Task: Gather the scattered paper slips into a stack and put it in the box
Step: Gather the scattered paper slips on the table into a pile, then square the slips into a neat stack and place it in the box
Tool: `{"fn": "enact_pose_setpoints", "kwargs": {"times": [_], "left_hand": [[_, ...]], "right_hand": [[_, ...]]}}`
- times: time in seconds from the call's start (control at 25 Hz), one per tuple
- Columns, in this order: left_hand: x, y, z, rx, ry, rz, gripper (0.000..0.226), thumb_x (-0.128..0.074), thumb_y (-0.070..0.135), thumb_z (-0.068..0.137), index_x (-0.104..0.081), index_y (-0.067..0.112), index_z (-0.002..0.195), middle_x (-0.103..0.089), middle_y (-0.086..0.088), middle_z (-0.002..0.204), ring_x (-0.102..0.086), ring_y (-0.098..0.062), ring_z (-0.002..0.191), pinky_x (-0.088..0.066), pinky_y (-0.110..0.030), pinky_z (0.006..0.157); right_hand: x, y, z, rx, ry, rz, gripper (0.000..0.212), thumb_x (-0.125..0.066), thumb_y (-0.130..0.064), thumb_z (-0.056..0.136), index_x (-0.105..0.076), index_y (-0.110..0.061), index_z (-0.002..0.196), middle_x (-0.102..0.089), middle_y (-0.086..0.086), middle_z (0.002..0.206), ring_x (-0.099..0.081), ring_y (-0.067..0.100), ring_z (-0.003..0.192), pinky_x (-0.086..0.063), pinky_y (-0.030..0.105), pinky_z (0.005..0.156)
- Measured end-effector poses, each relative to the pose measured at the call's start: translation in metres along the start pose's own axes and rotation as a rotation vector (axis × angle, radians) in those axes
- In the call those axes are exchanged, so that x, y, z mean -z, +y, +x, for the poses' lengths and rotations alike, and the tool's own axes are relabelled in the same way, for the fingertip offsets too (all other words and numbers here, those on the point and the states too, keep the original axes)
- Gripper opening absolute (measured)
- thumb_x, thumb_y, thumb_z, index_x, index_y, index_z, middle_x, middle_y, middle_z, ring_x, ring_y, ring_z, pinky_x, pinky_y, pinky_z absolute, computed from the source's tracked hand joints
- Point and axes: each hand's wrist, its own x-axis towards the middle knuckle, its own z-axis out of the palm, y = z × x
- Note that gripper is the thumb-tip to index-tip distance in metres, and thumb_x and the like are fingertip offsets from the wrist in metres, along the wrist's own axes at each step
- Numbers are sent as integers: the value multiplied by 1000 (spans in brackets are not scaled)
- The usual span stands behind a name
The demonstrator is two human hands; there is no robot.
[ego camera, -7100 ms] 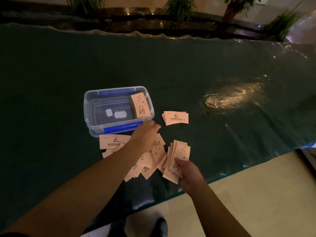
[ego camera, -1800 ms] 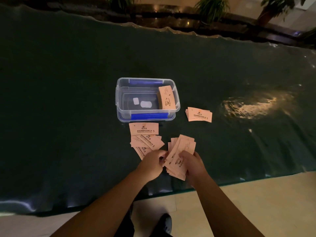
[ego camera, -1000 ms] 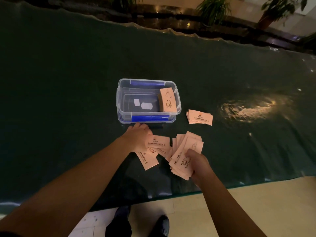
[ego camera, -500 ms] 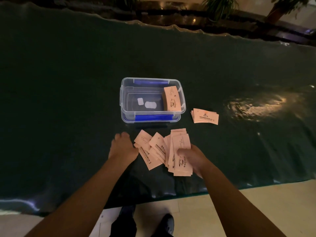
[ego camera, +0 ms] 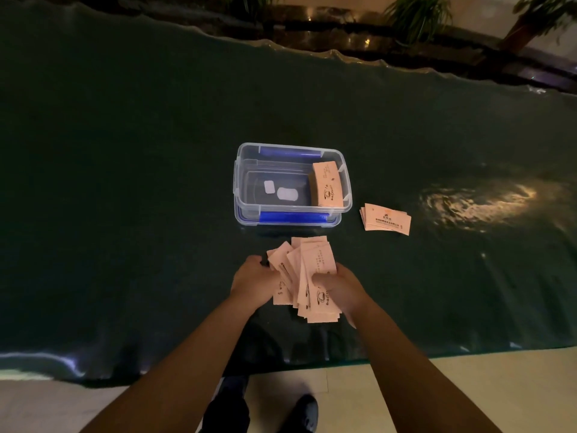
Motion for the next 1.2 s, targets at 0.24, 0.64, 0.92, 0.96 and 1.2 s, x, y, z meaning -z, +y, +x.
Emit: {"fn": "enact_pose_setpoints", "kwargs": {"times": [0.24,0.64,0.92,0.96,1.2], "left_hand": [[0,25,-7,154,-135,-153,60,-71,36,85,-48,15,136,-65,-4,113,-65,-19,93,-44,-31,60],[-17,24,-21,97,-105,-350,69,-61,31,94,-20,33,150,-59,-5,117,-70,-23,89,-60,-34,57],[-12,18,-21,90,-236,-476,62,-58,29,95,-26,28,149,-62,-9,124,-70,-29,94,-55,-40,68],[-7,19,-20,79,-251,-463,62,-59,30,95,-27,28,148,-63,-9,123,-70,-28,93,-56,-41,69],[28,34,-14,44,-443,-689,63,-64,28,75,-55,18,136,-75,-22,112,-75,-40,98,-59,-56,89]], "right_hand": [[-25,-5,6,-61,22,27,22,-68,-23,93,-70,-25,115,-80,5,106,-77,24,96,-57,36,73],[-48,-1,-2,-28,31,213,32,-63,-20,95,-72,-11,125,-82,17,107,-81,34,97,-64,44,80],[-67,-9,-17,-28,-26,351,49,-44,-11,98,-53,-12,146,-75,21,120,-75,36,105,-61,46,81],[-67,-14,-19,-14,-43,328,50,-43,-10,100,-50,-14,149,-73,21,124,-74,37,110,-62,49,85],[-51,-51,-40,153,-121,219,51,-57,-8,102,-53,-33,147,-79,11,127,-78,31,113,-63,48,94]]}}
